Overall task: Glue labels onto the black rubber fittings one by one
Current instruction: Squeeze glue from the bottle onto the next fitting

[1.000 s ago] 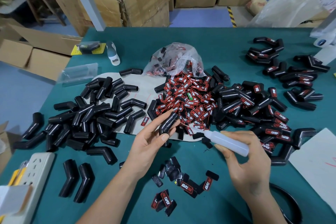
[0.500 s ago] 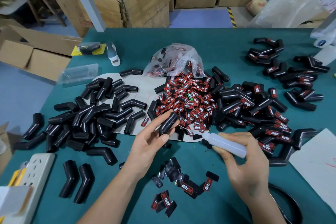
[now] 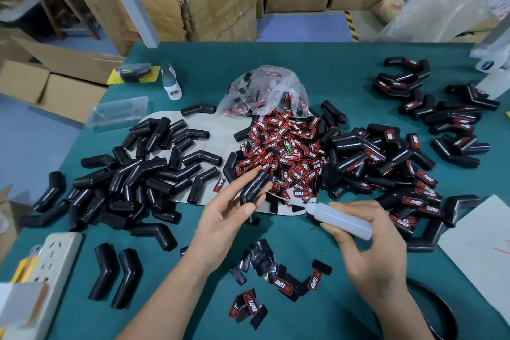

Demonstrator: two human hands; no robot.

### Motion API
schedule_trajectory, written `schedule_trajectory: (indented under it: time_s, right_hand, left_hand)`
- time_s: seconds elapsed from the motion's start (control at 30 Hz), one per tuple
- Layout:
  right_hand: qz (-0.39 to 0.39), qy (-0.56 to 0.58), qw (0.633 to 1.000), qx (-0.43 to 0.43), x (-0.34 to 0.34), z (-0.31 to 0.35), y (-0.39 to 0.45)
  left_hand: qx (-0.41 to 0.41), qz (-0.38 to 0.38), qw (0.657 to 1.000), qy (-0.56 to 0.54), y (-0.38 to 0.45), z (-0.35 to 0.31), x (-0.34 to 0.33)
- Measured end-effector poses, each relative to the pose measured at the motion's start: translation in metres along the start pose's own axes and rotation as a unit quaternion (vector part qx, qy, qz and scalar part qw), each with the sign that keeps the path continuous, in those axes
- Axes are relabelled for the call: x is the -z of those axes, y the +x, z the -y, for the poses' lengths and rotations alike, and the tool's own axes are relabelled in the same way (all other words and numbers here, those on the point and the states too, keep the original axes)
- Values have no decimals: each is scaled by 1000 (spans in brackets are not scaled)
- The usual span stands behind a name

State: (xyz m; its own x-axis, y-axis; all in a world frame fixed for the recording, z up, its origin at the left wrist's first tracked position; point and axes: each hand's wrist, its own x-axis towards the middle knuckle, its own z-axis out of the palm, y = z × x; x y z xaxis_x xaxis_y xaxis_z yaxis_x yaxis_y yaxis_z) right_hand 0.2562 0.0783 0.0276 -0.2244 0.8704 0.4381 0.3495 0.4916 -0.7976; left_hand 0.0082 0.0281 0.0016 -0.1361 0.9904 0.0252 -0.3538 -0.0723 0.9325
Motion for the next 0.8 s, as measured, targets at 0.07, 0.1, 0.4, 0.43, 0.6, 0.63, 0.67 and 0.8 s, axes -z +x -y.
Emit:
schedule_trajectory:
  time_s: [0.07, 0.1, 0.4, 0.43, 0.6, 0.63, 0.67, 0.8]
  right_hand:
    - [7, 2, 1000, -1, -1, 0, -1]
    - [9, 3, 1000, -2, -1, 0, -2]
    - [11, 6, 1000, 7, -3, -1, -3]
    - [11, 8, 1000, 7, -3, -1, -2]
    - [14, -3, 1000, 8, 0, -1, -2]
    - [14, -3, 1000, 8, 0, -1, -2]
    - [14, -3, 1000, 8, 0, 0, -2]
    - [15, -3, 1000, 5, -2, -1, -2]
  left_hand:
    - [1, 3, 1000, 2, 0, 1, 1]
    - [2, 2, 1000, 3, 0, 2, 2]
    - [8, -4, 1000, -10, 0, -5, -3]
    - [6, -5, 1000, -12, 0, -5, -3]
    - [6, -5, 1000, -13, 0, -3, 0]
    - [5, -5, 1000, -14, 0, -3, 0]
    - [5, -4, 1000, -15, 0, -3, 0]
    - [3, -2, 1000, -10, 0, -3, -1]
